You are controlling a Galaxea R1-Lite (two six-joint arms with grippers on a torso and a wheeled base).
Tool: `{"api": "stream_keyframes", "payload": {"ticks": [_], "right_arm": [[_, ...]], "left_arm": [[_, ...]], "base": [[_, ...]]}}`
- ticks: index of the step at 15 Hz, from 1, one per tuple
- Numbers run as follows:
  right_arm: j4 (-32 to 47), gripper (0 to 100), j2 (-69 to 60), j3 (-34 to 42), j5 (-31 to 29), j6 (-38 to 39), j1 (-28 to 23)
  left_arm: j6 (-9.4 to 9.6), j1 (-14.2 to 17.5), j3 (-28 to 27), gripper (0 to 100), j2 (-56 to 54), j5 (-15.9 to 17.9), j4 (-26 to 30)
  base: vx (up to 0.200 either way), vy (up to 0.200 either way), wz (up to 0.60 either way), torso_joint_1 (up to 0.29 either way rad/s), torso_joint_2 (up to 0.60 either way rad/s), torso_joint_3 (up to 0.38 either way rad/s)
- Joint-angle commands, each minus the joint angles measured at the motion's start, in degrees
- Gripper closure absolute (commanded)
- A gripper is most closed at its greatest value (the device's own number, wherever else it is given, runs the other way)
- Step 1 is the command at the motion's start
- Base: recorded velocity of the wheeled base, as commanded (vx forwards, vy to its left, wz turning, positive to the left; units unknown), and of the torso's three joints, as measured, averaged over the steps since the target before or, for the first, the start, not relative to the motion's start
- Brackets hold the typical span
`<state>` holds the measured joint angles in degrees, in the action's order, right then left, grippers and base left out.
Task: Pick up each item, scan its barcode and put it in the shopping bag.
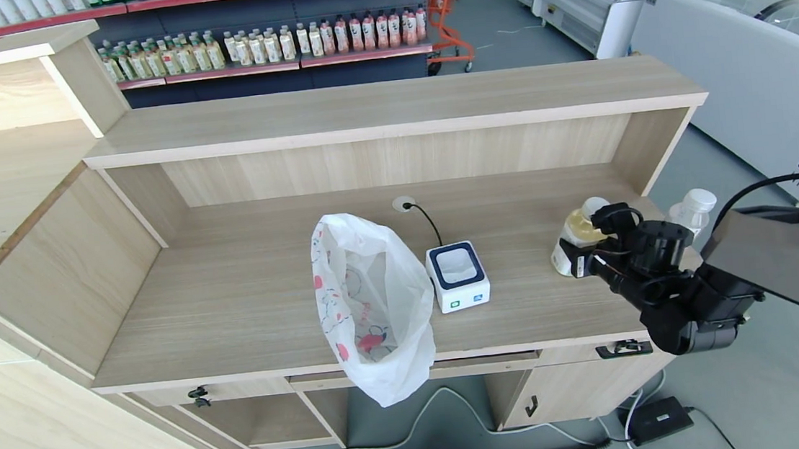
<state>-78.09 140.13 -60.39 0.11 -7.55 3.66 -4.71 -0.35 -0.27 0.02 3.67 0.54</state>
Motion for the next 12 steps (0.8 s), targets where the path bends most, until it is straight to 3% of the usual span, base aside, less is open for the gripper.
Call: {"api": "stream_keyframes", "payload": {"ticks": [1,5,8,10,12], "right_arm": [[-0.04,100,-0.38,0.54,-1.6,-0.01,0.56],[3.21,100,-7.42,2.65,-0.37,1.39,1.44],[14.46,100,-21.92,7.13,4.9,4.03,2.32],[21.93,100,-31.76,8.54,11.05,6.4,2.32],[24.3,100,-38.35,10.91,18.35,9.66,2.5]], "left_arm": [[-0.04,0.0,0.0,0,-0.02,-0.07,-0.01],[-0.04,0.0,0.0,0,-0.02,0.02,-0.01],[-0.04,0.0,0.0,0,-0.02,0.02,-0.01],[-0.04,0.0,0.0,0,-0.02,0.02,-0.01],[-0.04,0.0,0.0,0,-0.02,0.02,-0.01]], "base": [[0.0,0.0,0.0,0.0,0.0,0.0],[0.0,0.0,0.0,0.0,0.0,0.0],[0.0,0.0,0.0,0.0,0.0,0.0],[0.0,0.0,0.0,0.0,0.0,0.0],[0.0,0.0,0.0,0.0,0.0,0.0]]}}
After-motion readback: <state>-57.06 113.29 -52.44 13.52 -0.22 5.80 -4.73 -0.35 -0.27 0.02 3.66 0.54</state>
